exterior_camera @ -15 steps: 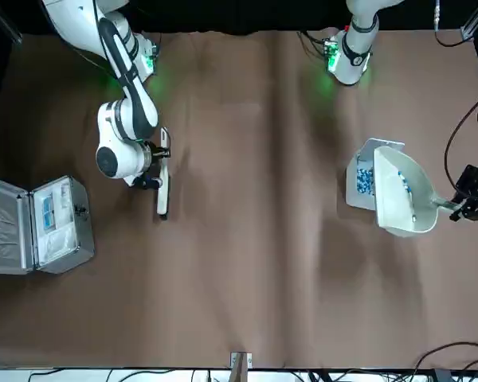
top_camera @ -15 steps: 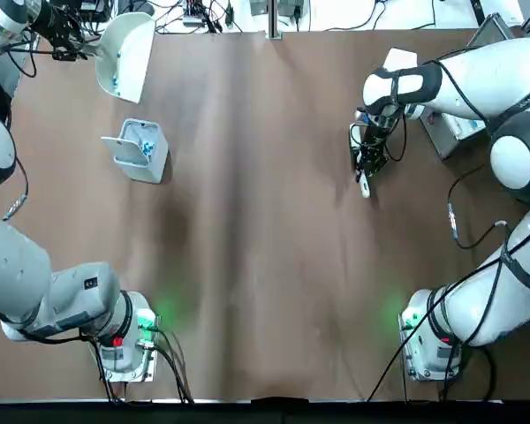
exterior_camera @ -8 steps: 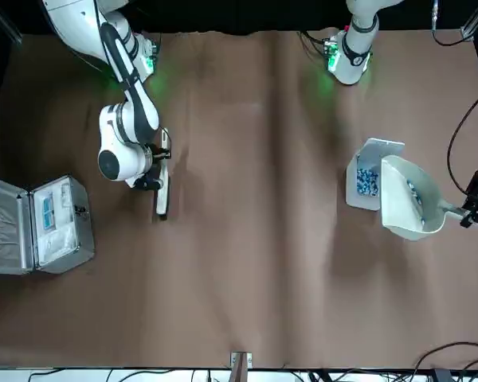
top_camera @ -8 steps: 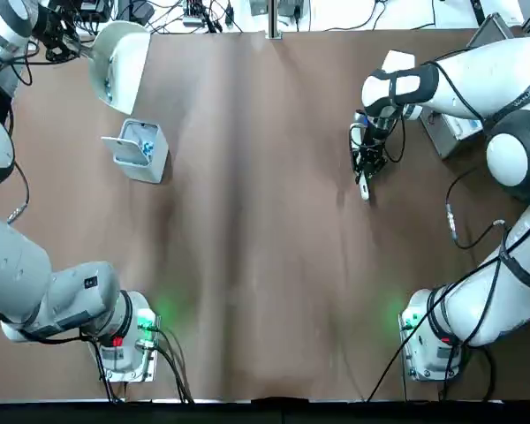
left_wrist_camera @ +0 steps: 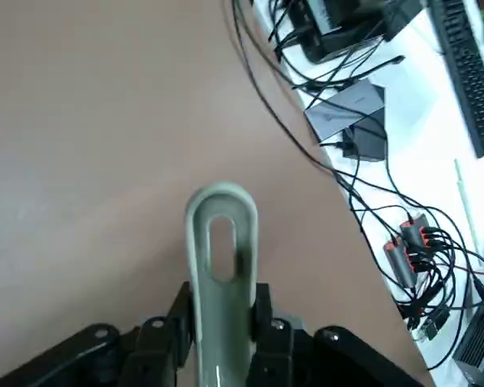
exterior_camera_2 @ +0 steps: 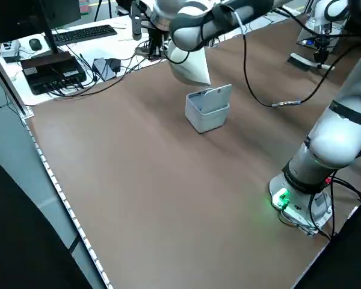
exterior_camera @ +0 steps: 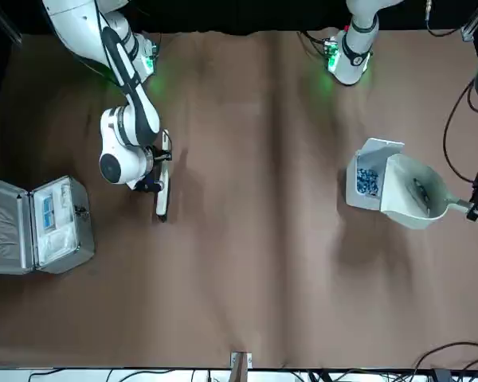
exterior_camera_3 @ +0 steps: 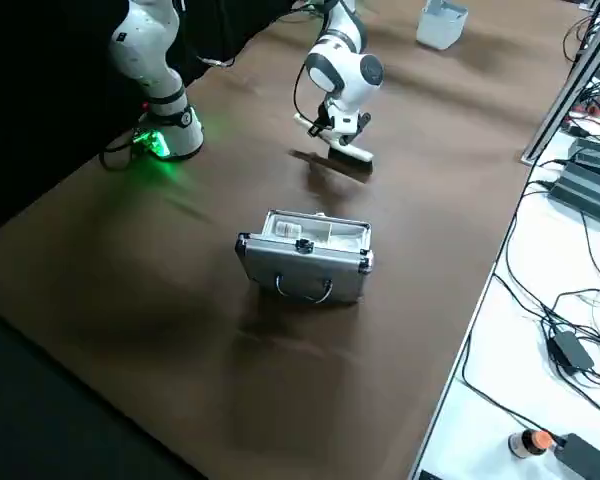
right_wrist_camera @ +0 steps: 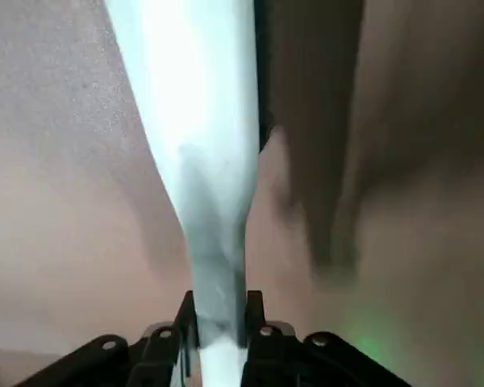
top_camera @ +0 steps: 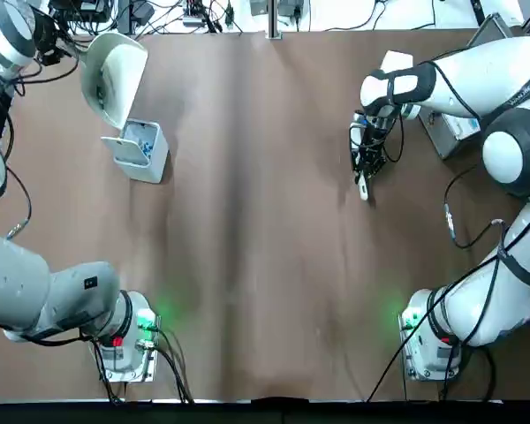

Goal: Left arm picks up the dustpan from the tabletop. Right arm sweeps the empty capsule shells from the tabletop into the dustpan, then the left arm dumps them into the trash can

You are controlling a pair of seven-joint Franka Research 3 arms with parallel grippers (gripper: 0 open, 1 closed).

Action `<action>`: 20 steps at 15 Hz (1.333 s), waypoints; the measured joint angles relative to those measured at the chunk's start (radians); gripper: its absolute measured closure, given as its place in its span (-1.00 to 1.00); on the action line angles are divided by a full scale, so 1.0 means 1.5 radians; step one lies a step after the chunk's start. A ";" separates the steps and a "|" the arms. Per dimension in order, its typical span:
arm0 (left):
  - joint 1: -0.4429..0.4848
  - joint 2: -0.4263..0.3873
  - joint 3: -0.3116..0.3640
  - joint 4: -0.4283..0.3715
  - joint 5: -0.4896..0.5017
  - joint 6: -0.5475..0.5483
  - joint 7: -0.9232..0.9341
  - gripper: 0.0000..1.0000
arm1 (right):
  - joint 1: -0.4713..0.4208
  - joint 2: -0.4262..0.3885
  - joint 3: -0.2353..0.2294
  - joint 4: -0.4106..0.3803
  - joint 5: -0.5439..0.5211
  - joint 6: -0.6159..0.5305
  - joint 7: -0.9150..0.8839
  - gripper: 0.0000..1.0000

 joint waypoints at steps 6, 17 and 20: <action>-0.025 -0.084 -0.021 -0.118 0.000 0.183 0.025 0.34 | -0.003 0.002 -0.002 0.008 0.000 -0.017 0.000 0.37; -0.024 -0.152 -0.118 -0.298 0.000 0.518 0.088 0.34 | -0.008 0.011 -0.003 0.025 0.000 -0.030 0.000 -0.39; -0.023 -0.160 -0.140 -0.341 0.000 0.590 0.089 0.34 | -0.011 0.011 -0.004 0.041 0.000 -0.037 0.000 -0.67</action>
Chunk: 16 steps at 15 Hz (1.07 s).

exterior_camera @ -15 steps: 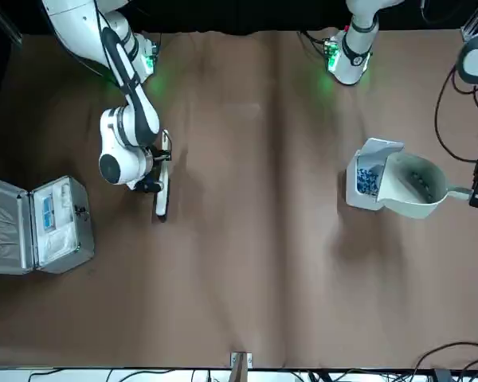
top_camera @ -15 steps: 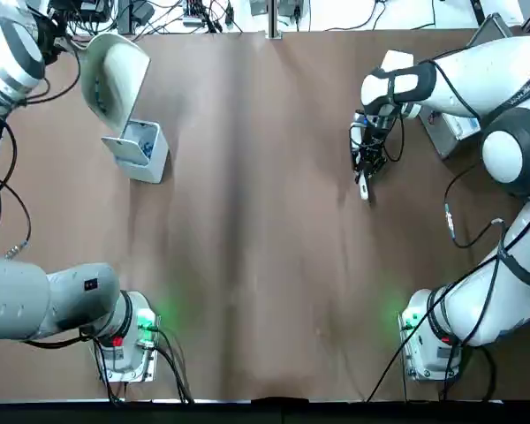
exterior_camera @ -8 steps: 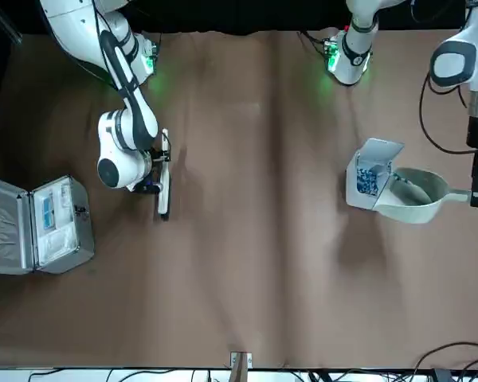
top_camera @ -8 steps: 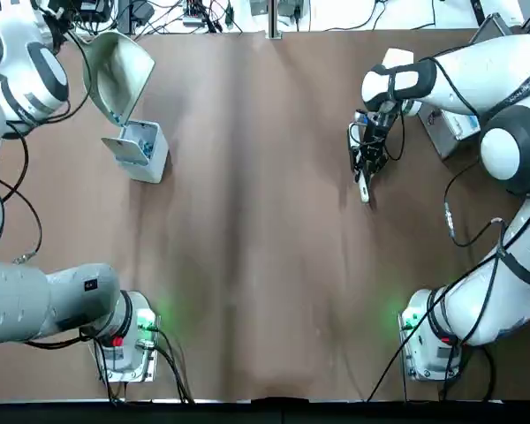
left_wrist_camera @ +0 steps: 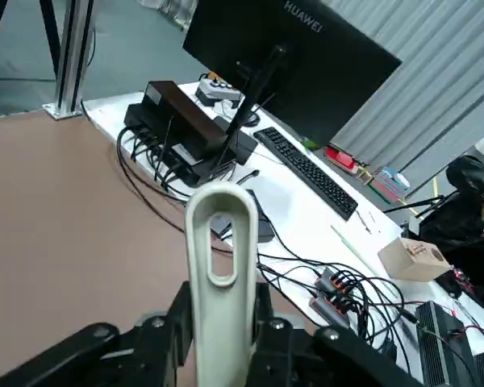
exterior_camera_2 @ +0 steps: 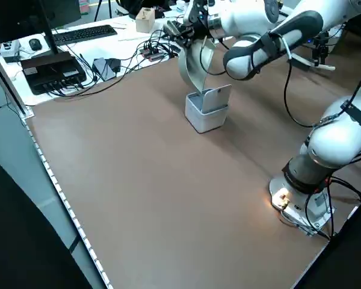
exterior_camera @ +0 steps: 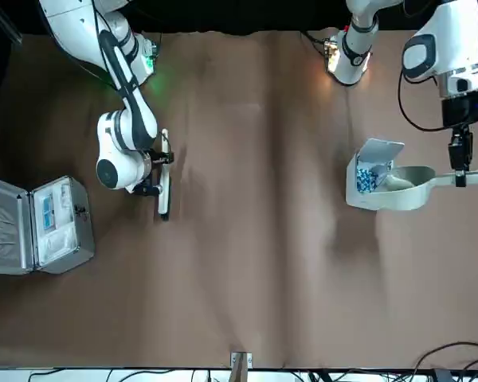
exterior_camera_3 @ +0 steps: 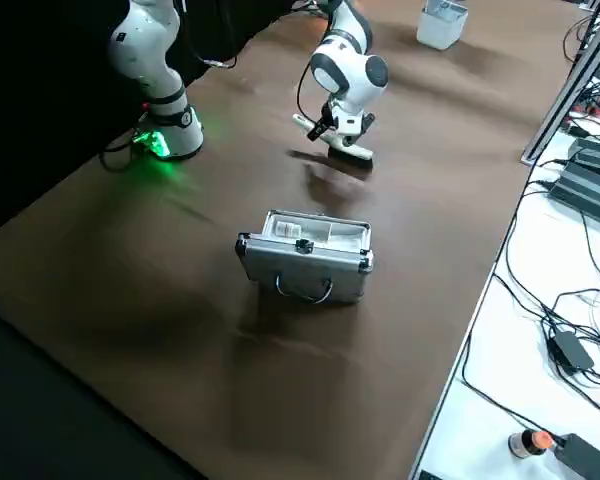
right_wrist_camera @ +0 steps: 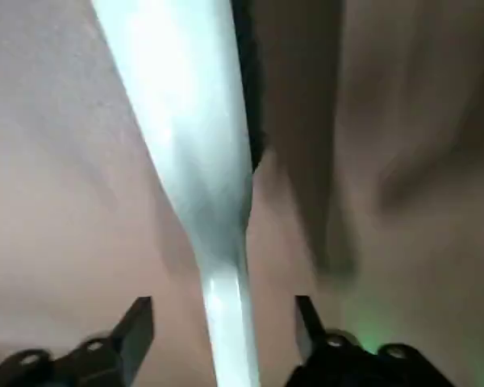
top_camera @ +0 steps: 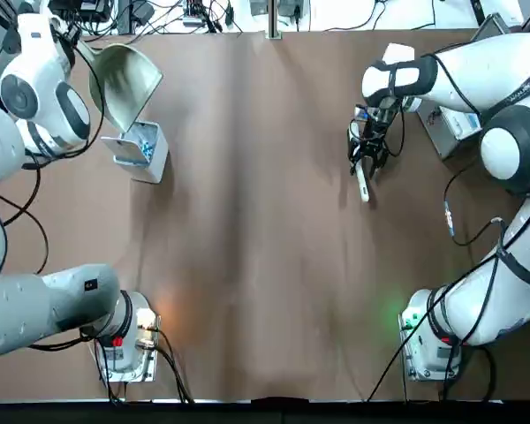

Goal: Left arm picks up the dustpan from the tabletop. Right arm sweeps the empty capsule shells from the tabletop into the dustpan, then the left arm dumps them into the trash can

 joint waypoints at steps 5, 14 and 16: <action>0.001 -0.002 -0.006 -0.007 0.000 0.014 0.014 0.34 | -0.045 0.000 -0.004 0.117 -0.037 -0.102 0.000 -0.96; 0.029 -0.003 -0.006 0.056 0.000 -0.142 0.059 0.34 | -0.147 -0.004 -0.006 0.410 -0.101 -0.293 -0.006 -0.96; 0.056 -0.003 -0.005 0.119 0.000 -0.263 0.068 0.34 | -0.149 -0.004 -0.005 0.464 -0.169 -0.293 -0.019 -0.96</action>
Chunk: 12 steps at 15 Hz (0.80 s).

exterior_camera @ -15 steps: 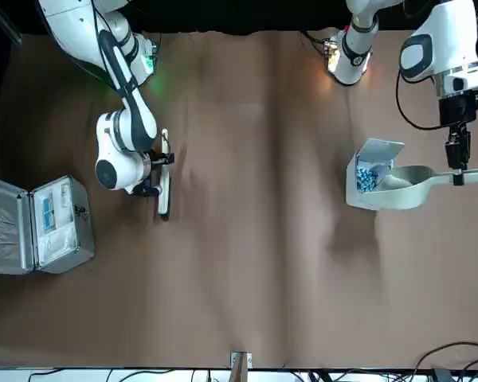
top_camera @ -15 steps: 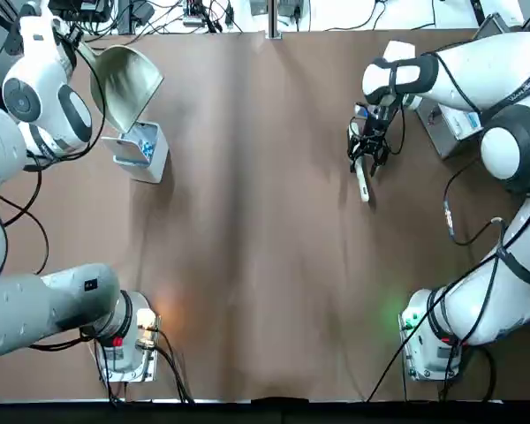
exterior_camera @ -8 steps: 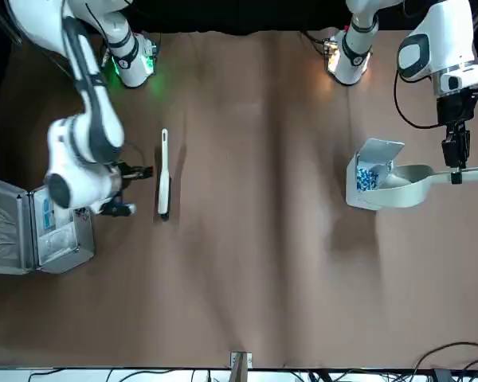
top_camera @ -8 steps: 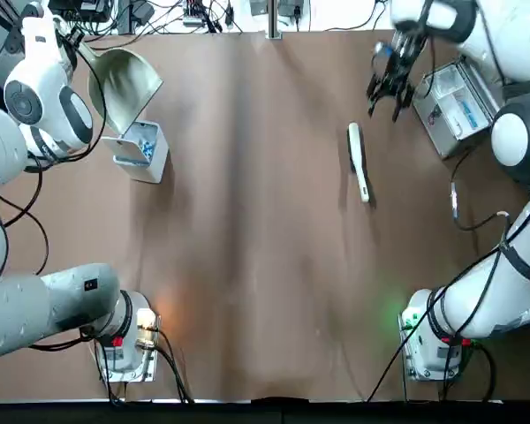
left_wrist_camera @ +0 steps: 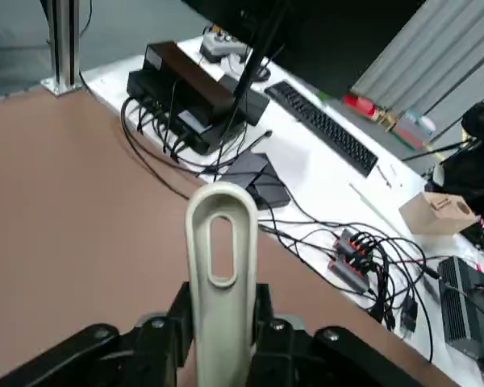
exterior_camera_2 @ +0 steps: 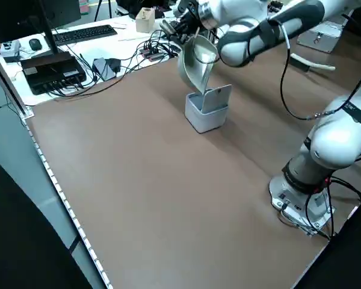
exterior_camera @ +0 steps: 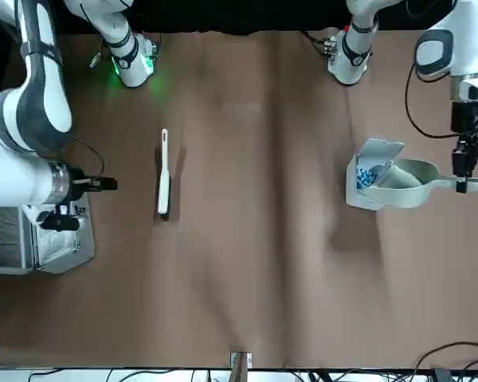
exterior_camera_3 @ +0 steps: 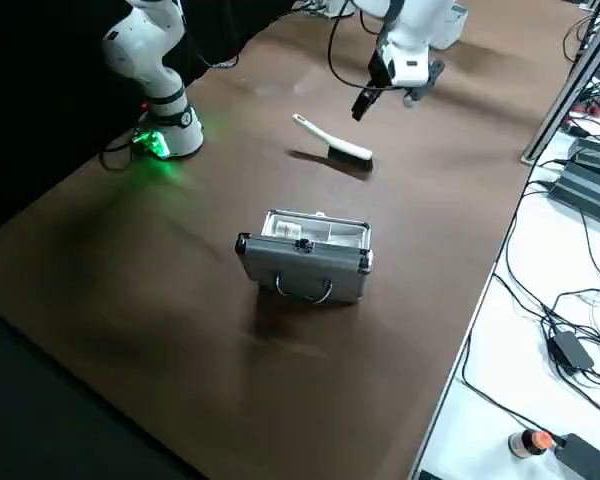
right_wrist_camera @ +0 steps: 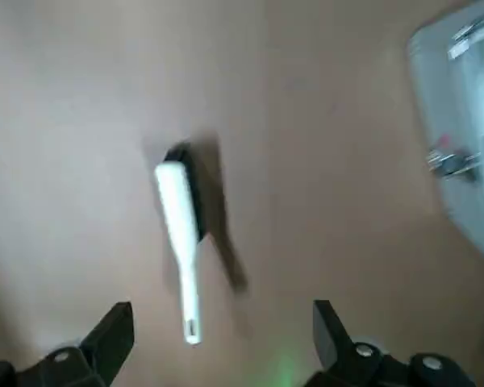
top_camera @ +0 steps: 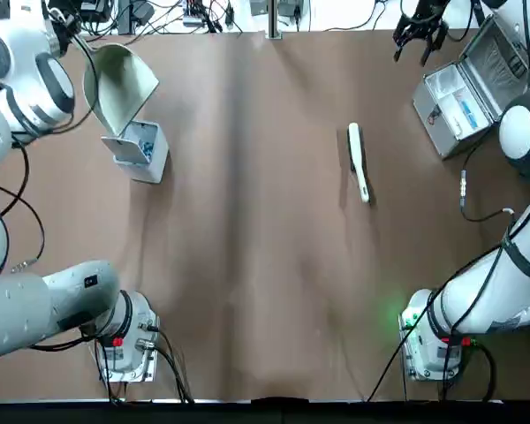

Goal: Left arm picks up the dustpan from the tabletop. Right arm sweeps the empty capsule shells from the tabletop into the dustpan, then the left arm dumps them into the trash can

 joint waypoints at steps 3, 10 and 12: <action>0.033 0.002 0.003 0.059 0.000 -0.120 0.000 0.34 | -0.012 -0.002 0.000 0.043 -0.019 -0.003 -0.016 -0.96; 0.066 0.070 0.032 0.202 0.000 -0.340 -0.002 0.34 | -0.039 -0.064 0.000 0.102 -0.042 -0.013 -0.029 -0.96; 0.065 0.097 0.063 0.236 0.000 -0.381 -0.003 0.34 | -0.038 -0.091 0.001 0.103 -0.071 -0.026 -0.038 -0.96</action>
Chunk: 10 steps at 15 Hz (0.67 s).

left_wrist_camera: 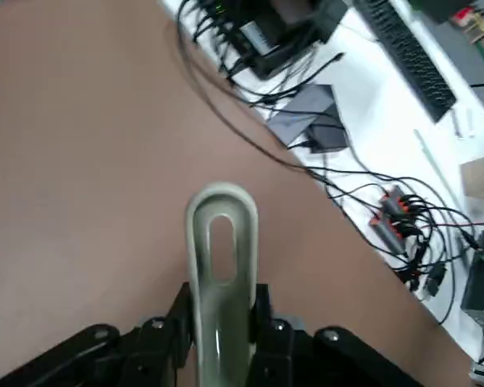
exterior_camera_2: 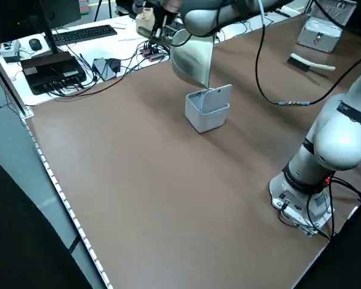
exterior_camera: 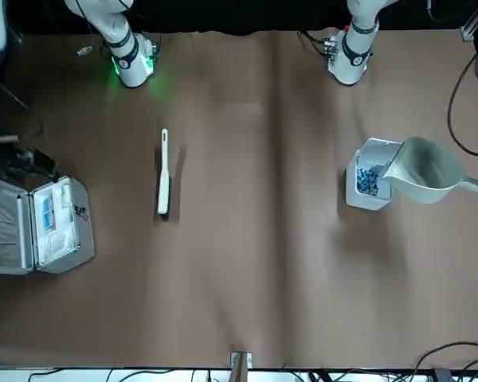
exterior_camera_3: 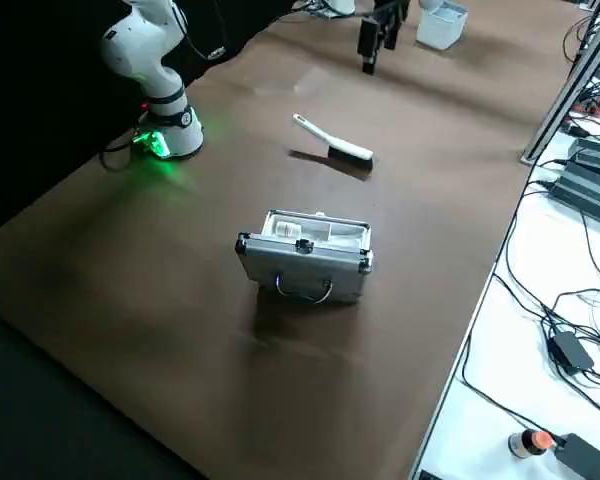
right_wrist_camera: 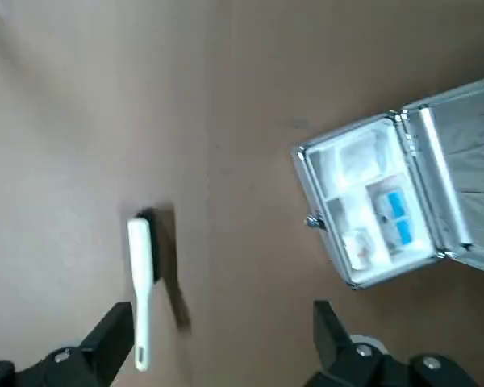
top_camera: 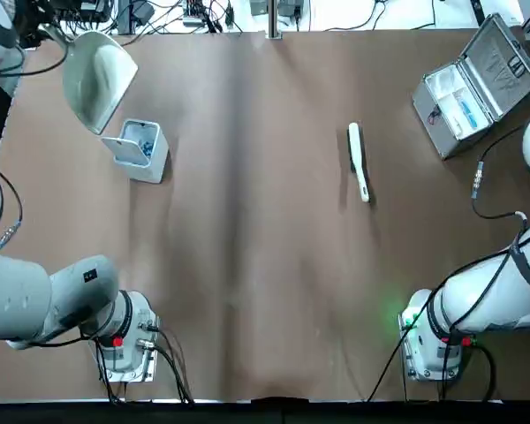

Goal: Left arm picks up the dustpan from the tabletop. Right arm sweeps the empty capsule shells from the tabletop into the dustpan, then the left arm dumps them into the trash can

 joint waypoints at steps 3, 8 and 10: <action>0.000 0.058 0.045 0.100 0.035 -0.112 -0.017 0.34 | 0.000 -0.030 0.001 -0.002 -0.014 -0.023 -0.032 -0.96; -0.020 0.193 0.055 0.289 0.137 -0.220 -0.144 0.34 | 0.001 -0.105 0.002 -0.098 -0.015 0.018 -0.043 -0.97; -0.037 0.281 0.056 0.371 0.194 -0.228 -0.248 0.34 | 0.001 -0.123 0.005 -0.119 -0.018 0.027 -0.046 -0.97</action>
